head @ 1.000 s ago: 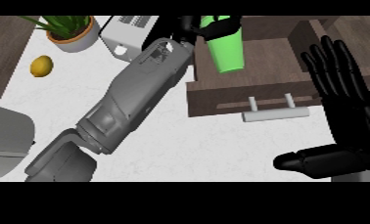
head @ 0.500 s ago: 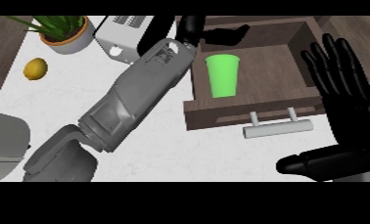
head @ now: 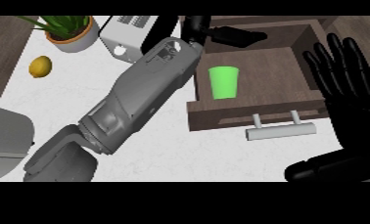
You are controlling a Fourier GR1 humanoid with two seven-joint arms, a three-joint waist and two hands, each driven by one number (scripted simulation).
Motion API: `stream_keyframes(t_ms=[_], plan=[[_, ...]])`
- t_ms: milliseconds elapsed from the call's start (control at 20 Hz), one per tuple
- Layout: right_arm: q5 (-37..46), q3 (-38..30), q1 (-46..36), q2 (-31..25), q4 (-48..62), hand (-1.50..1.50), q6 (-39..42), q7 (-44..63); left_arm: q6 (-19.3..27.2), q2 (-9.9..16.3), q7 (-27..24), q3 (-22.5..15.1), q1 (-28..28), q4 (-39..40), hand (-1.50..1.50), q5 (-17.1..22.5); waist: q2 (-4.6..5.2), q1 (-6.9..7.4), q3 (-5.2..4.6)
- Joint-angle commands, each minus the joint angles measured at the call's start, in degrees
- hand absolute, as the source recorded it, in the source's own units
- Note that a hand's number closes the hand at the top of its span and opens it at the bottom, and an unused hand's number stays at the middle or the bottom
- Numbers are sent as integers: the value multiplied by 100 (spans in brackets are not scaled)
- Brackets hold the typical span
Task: Pick up the cup, place it into the drawer and close the drawer
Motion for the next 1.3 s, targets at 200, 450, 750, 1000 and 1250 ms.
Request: stream_keyframes(t_ms=[200, 450, 750, 1000, 1250], plan=[[-575, -393, 253, -364, -56, 150, 528, -97, -486, 0, -417, 576, 114, -223, -150, 482, -67, 339, -1], [-178, -312, 130, -807, -357, 150, 612, 323, -94, 286, -59, 715, 537, -1098, -150, 427, -159, 616, -9], [395, -179, 534, -1064, -289, 150, 1123, -122, -106, 1113, 269, 763, 1688, -2365, -150, 456, -178, 704, -5], [1170, 124, 843, -1204, -460, 150, 1199, -69, -326, 1679, 273, 803, 2962, -3515, -150, 542, -171, 712, -8], [1748, 271, 569, -1082, -7, 150, 948, -91, -531, 2369, 269, 888, 4324, -4789, -150, 546, -148, 732, -6]])
